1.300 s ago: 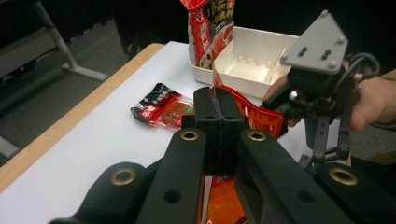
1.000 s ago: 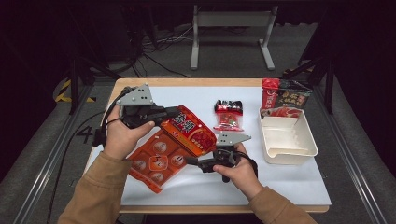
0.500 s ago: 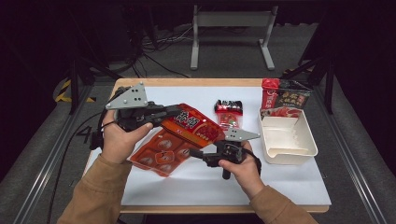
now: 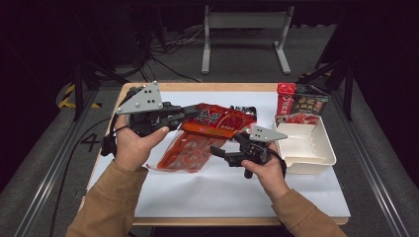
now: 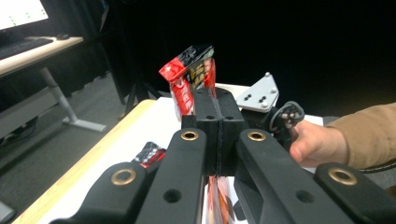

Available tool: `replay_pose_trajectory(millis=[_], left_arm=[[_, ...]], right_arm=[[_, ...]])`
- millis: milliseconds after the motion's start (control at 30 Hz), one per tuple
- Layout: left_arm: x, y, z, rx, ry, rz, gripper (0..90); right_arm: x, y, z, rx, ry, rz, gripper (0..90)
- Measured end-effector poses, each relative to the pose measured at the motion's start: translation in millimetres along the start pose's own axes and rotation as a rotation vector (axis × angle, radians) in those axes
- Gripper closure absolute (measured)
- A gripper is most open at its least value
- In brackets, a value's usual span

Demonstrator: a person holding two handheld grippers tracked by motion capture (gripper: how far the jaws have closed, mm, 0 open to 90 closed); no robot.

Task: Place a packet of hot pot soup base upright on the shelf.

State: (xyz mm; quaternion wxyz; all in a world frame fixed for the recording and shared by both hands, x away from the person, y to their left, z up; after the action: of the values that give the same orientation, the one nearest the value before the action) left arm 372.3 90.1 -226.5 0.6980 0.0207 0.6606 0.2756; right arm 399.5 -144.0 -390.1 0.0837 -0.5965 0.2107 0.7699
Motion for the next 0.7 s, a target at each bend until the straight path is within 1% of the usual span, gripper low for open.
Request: replay_pose_trajectory(millis=[67,100,133,167,200,233,267,333,400,467,533,567,600,633,667,700], left_arm=[[-2.9,-2.3,-1.9,0.006,-0.004,-0.004,90.0],[-2.9,-2.3,-1.9,0.006,-0.004,-0.004,90.0],[-5.7,-4.3,-3.6,0.008,-0.014,-0.004,90.0],[-5.7,-4.3,-3.6,0.008,-0.014,-0.004,90.0],[-7.4,-4.9,-4.4,0.015,-0.017,-0.004,90.0],[-8.8,-5.2,-5.0,0.011,-0.019,-0.01,90.0],[-10.1,-5.2,-5.4,0.017,-0.02,-0.014,90.0],[-11.8,-6.1,-5.9,0.01,-0.029,-0.013,90.0],[-12.0,-6.8,-6.4,0.013,-0.023,-0.014,90.0],[-11.6,-6.5,-5.9,0.014,-0.02,-0.017,90.0],[-10.8,-6.1,-5.0,0.012,-0.016,-0.021,90.0],[-10.2,-6.5,-4.5,0.012,-0.015,-0.019,90.0],[-8.7,-7.3,-3.6,0.008,-0.011,-0.013,90.0],[-8.7,-7.3,-3.6,0.008,-0.011,-0.013,90.0],[-6.7,-6.9,-1.5,0.002,0.001,-0.014,90.0],[-6.7,-6.9,-1.5,0.002,0.001,-0.014,90.0]], right_arm=[[-0.3,0.1,0.3,-0.01,0.0,-0.006,24.5],[-0.2,0.1,0.5,-0.018,0.001,-0.007,24.8],[-0.1,0.0,1.3,-0.038,0.001,-0.012,25.7],[-0.1,0.0,1.3,-0.038,0.001,-0.012,25.7],[0.0,-0.2,1.9,-0.05,0.004,-0.012,25.4],[-0.1,-1.3,3.0,-0.065,0.01,-0.011,24.0],[-0.1,-1.9,3.5,-0.079,0.017,-0.009,24.2],[-0.4,-2.9,4.5,-0.109,0.023,-0.012,25.8],[-1.6,-3.4,5.6,-0.113,0.027,-0.012,26.6],[-2.8,-2.8,6.0,-0.117,0.017,-0.013,31.1],[-4.1,-1.4,7.7,-0.131,0.021,-0.004,37.9],[-4.8,-0.6,9.1,-0.136,0.028,0.001,44.2],[-6.6,2.6,12.1,-0.145,0.059,0.029,60.6],[-6.6,2.6,12.1,-0.145,0.059,0.029,60.6],[-8.8,5.4,14.5,-0.121,0.09,0.061,67.5],[-8.8,5.4,14.5,-0.121,0.09,0.061,67.5]])
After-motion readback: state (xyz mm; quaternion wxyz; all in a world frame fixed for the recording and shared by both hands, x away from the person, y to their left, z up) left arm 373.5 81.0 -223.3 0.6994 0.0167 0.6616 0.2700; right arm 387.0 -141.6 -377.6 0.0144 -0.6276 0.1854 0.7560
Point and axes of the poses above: each handheld gripper's, and its own axes: y roughly backward along the jaws, x roughly out of its underside, z roughly to its left, the point moved 3 cm from there along -y, roughly forward along the jaws, and after that the axes turned 8 degrees about z, right-handed, at the moved point
